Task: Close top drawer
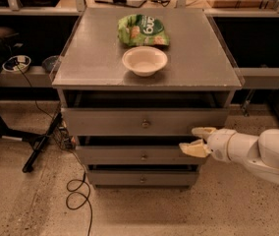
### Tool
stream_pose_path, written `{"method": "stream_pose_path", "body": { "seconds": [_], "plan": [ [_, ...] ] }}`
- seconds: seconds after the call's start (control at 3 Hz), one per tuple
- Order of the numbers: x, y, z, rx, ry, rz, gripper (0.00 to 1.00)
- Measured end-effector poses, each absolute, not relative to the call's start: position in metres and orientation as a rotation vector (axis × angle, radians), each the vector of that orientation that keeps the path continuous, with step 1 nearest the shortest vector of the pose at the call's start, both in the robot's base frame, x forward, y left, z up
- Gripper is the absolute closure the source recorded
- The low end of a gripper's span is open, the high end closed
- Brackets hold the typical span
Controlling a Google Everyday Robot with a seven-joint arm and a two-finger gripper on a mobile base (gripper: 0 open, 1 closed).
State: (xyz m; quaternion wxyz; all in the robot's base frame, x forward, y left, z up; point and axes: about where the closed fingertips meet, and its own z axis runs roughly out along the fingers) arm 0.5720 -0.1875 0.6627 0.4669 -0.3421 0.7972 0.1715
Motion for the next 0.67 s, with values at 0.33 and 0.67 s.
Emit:
{"method": "stream_pose_path", "body": {
  "seconds": [0.33,0.67],
  "plan": [
    [0.572,-0.1875,0.6627,-0.84,1.956,0.421,0.0],
    [0.572,-0.1875,0.6627,-0.84,1.956,0.421,0.0]
  ]
}}
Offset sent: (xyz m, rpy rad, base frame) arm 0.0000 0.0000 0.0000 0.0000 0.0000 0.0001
